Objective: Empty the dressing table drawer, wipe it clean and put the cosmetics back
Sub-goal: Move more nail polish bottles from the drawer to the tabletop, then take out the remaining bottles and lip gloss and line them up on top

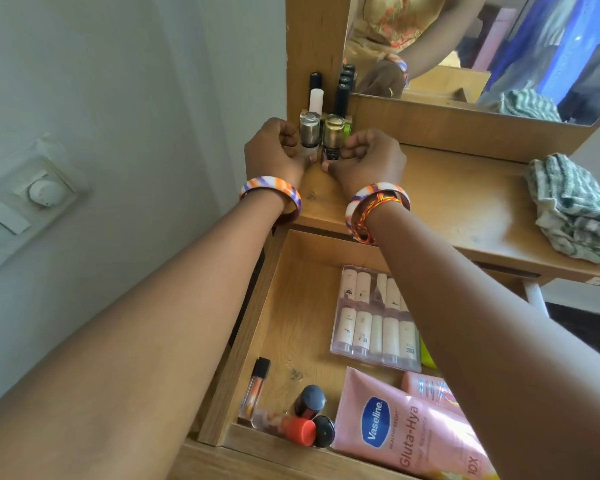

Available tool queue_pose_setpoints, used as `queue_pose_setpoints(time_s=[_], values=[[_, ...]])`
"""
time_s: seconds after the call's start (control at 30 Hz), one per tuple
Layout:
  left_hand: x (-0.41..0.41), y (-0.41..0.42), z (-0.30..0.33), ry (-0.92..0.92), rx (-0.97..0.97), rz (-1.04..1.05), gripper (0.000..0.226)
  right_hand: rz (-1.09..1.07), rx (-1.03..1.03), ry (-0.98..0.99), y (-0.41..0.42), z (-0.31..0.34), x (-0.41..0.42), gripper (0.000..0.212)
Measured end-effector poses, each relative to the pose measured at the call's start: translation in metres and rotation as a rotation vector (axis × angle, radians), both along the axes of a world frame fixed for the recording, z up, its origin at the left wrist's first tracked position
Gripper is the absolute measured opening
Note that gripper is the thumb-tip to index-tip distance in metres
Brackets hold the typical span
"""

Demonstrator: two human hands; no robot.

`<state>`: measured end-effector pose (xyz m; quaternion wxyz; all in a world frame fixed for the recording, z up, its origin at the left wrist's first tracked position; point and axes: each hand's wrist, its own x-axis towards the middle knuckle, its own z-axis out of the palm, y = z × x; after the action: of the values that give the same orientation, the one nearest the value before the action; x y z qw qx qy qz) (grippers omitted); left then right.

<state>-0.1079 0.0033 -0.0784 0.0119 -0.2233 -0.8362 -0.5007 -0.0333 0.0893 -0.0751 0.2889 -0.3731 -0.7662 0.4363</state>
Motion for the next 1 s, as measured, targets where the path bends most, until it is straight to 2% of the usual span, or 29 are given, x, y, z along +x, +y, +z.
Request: queue_pose_setpoints(time_s=[0.17, 0.53, 0.77, 0.87, 1.0], values=[[0.004, -0.005, 0.001, -0.022, -0.037, -0.004, 0.044, -0.029, -0.022, 0.018, -0.005, 0.001, 0.008, 0.031], [0.049, -0.044, 0.006, -0.047, -0.151, -0.06, 0.047, 0.014, 0.019, -0.068, -0.026, 0.005, 0.051, 0.018], [0.08, -0.071, 0.01, 0.026, -0.254, -0.137, 0.026, 0.12, 0.036, -0.048, -0.049, 0.002, 0.095, 0.021], [0.094, -0.082, 0.016, 0.079, -0.332, -0.287, 0.015, 0.25, 0.006, -0.116, -0.058, -0.002, 0.115, 0.016], [0.111, -0.096, 0.021, 0.053, -0.777, -0.678, 0.006, 0.573, 0.072, -0.507, -0.075, -0.01, 0.138, 0.02]])
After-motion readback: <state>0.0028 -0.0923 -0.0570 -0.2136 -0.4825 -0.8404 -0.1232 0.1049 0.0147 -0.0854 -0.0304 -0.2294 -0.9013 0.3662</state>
